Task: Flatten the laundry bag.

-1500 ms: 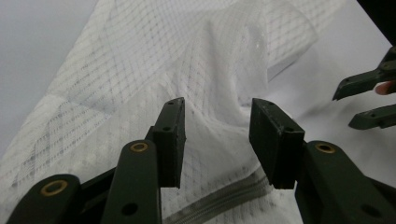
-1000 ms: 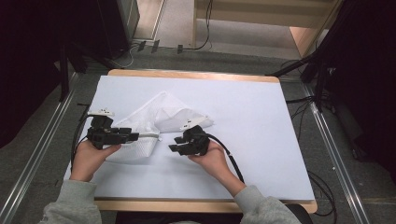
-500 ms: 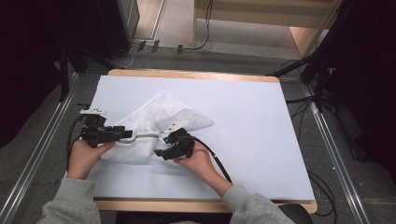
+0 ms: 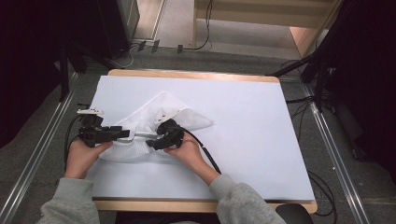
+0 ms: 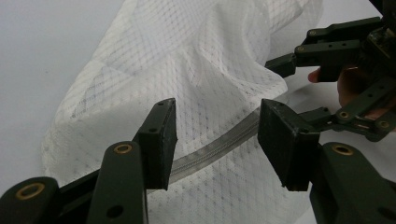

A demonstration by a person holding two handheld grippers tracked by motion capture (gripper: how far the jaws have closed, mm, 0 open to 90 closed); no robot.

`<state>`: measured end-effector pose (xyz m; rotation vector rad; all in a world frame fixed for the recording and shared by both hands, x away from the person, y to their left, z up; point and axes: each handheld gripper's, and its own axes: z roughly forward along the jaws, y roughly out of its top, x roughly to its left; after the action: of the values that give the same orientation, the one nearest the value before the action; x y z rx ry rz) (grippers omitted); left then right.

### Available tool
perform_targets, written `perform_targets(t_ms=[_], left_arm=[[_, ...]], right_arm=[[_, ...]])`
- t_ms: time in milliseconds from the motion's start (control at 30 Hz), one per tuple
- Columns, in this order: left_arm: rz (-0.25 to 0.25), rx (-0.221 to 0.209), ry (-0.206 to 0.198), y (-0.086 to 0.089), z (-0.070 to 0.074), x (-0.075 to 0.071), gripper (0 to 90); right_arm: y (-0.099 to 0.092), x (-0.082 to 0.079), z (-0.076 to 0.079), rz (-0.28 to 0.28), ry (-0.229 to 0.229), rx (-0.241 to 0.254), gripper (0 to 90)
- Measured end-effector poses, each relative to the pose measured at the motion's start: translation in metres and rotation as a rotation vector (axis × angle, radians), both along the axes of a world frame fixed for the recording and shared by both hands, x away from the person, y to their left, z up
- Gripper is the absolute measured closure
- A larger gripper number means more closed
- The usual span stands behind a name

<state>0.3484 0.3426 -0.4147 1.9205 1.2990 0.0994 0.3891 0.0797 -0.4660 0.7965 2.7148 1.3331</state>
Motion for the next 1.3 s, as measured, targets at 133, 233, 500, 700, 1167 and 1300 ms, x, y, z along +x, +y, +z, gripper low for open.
perform_targets(t_ms=[133,233,500,700,1167,1300], left_arm=[[0.005,0.005,0.003,0.002,-0.001,0.000,47.8],[0.010,0.006,0.005,0.003,-0.002,0.000,47.6],[0.003,-0.008,-0.004,-0.001,0.000,0.000,47.3],[-0.033,-0.012,-0.012,-0.016,0.004,0.001,47.2],[-0.125,0.039,0.022,-0.072,-0.014,0.036,47.5],[-0.117,0.059,0.044,-0.083,-0.024,0.053,48.1]], right_arm=[[0.006,0.002,-0.004,-0.009,-0.009,-0.009,50.2],[0.006,0.002,-0.004,-0.007,-0.008,-0.021,69.3],[-0.021,-0.001,0.021,0.035,0.043,-0.020,77.1],[-0.065,-0.006,0.049,0.040,0.052,-0.028,76.7],[-0.163,-0.030,0.054,-0.029,0.118,-0.057,76.6],[-0.173,-0.037,0.047,-0.045,0.125,-0.059,76.5]])
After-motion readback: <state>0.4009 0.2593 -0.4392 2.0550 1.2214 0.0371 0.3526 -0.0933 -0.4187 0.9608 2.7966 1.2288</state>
